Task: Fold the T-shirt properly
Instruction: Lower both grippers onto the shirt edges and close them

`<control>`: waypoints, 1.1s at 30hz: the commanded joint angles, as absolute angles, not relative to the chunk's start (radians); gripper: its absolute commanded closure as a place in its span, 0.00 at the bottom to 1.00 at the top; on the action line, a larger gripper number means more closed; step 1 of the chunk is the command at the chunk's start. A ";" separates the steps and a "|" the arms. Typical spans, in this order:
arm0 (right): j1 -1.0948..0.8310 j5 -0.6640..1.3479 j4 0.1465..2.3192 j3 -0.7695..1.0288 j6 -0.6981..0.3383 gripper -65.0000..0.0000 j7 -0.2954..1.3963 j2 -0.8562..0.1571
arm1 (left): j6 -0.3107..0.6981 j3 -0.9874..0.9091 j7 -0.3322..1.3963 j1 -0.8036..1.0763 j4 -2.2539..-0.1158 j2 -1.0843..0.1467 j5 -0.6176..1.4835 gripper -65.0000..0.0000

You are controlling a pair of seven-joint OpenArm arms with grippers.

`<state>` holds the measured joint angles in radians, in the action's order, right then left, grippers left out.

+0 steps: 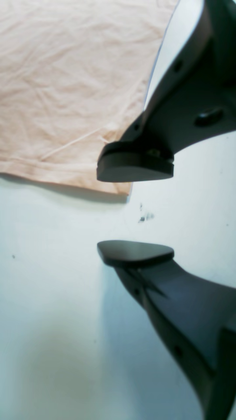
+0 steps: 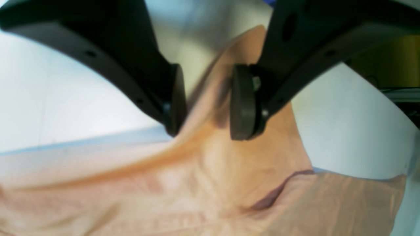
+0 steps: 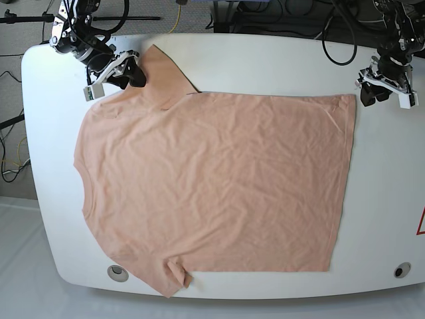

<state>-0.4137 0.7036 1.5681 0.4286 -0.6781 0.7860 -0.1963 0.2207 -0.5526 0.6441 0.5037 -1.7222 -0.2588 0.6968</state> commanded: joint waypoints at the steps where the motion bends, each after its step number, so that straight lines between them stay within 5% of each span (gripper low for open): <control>1: -0.426 0.618 1.566 0.433 -0.655 0.66 0.861 -0.202 | 0.226 -0.558 0.642 0.502 -1.741 -0.273 0.702 0.59; 33: -0.439 0.629 1.581 0.474 -0.677 0.65 0.802 -0.197 | 0.216 -0.556 0.701 0.489 -1.708 -0.273 0.694 0.55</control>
<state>-0.4202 0.6598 1.5803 0.4831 -0.6884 0.7612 -0.1917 0.2089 -0.5488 0.7261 0.4877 -1.6913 -0.2581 0.6880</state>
